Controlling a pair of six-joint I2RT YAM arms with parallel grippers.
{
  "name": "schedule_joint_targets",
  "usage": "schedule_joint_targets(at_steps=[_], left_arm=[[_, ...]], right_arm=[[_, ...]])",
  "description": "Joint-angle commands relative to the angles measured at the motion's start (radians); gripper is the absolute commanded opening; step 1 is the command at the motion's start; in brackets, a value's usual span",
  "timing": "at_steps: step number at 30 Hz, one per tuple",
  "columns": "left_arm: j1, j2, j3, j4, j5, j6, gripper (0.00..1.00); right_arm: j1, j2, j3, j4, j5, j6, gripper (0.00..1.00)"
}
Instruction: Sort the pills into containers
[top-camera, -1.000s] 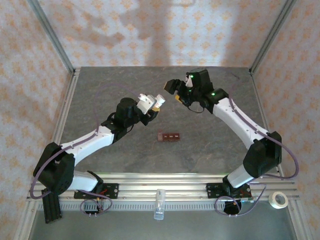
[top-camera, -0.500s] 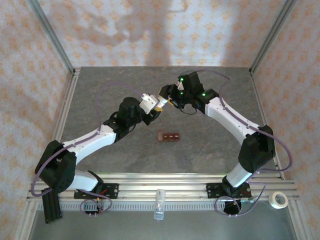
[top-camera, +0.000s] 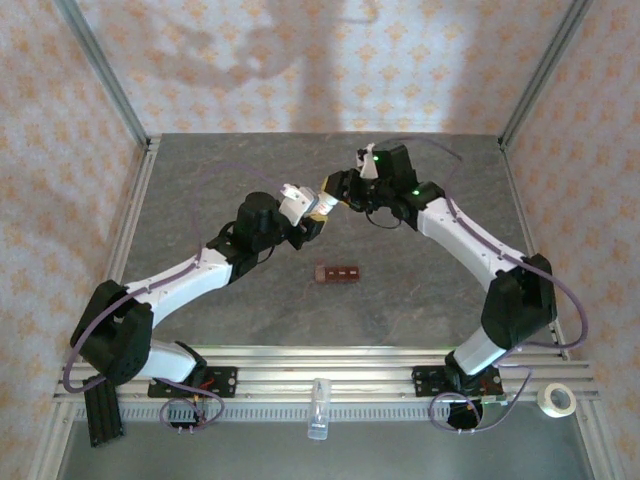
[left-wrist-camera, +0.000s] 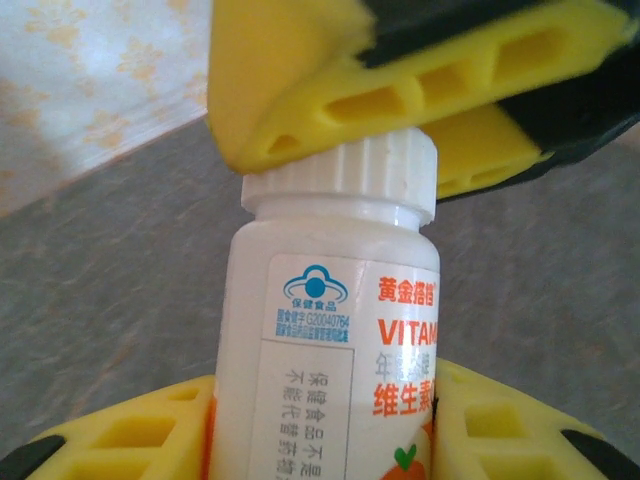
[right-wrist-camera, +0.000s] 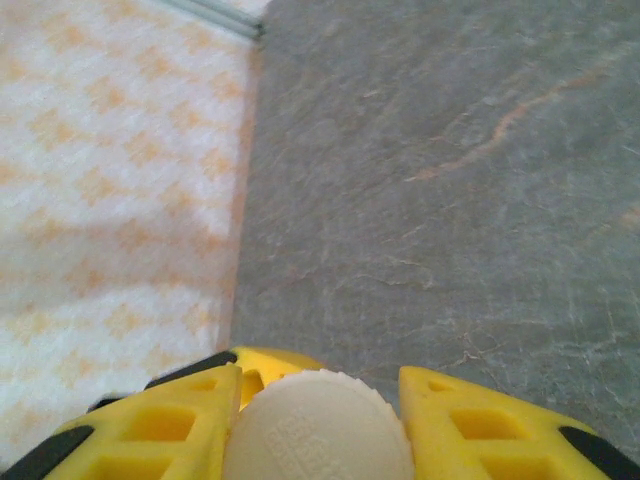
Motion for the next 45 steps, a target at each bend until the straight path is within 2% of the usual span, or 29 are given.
schedule_joint_targets(at_steps=[1, 4, 7, 11, 13, 15, 20, 24, 29, 38, 41, 45], left_arm=[[0.037, -0.039, 0.029, 0.164, 0.222, -0.181, 0.00], [0.062, -0.024, 0.022, 0.279, 0.297, -0.309, 0.00], [0.063, -0.013, 0.021, 0.293, 0.298, -0.322, 0.00], [0.063, -0.010, 0.027, 0.194, 0.233, -0.224, 0.00], [0.060, -0.014, 0.036, 0.116, 0.190, -0.149, 0.00], [0.049, -0.020, 0.036, 0.051, 0.134, -0.067, 0.00], [0.005, -0.020, 0.024, -0.018, -0.033, 0.093, 0.00], [-0.022, -0.006, 0.018, -0.013, -0.109, 0.149, 0.00], [-0.031, 0.009, 0.027, -0.005, -0.127, 0.157, 0.00], [-0.040, 0.029, 0.038, -0.008, -0.125, 0.158, 0.00], [-0.042, 0.031, 0.041, -0.005, -0.125, 0.157, 0.00], [-0.043, 0.036, 0.041, 0.003, -0.127, 0.151, 0.00]], right_arm=[[-0.057, -0.051, -0.044, 0.131, -0.135, -0.168, 0.40], [-0.073, -0.047, -0.042, 0.117, -0.198, -0.211, 0.41], [-0.079, -0.051, -0.030, 0.104, -0.195, -0.202, 0.46], [-0.095, -0.099, -0.017, 0.080, -0.121, -0.155, 0.74], [-0.100, -0.122, -0.010, 0.055, -0.085, -0.125, 0.83], [-0.102, -0.132, 0.004, 0.012, -0.032, -0.084, 0.88], [-0.102, -0.109, 0.027, -0.118, 0.120, 0.096, 0.88], [-0.085, -0.085, 0.011, -0.109, 0.151, 0.195, 0.87], [-0.038, -0.059, 0.021, -0.106, 0.191, 0.208, 0.85], [0.032, -0.003, 0.058, -0.076, 0.187, 0.223, 0.81], [0.045, 0.012, 0.059, -0.061, 0.179, 0.231, 0.75], [0.055, 0.022, 0.052, -0.041, 0.165, 0.242, 0.60]])
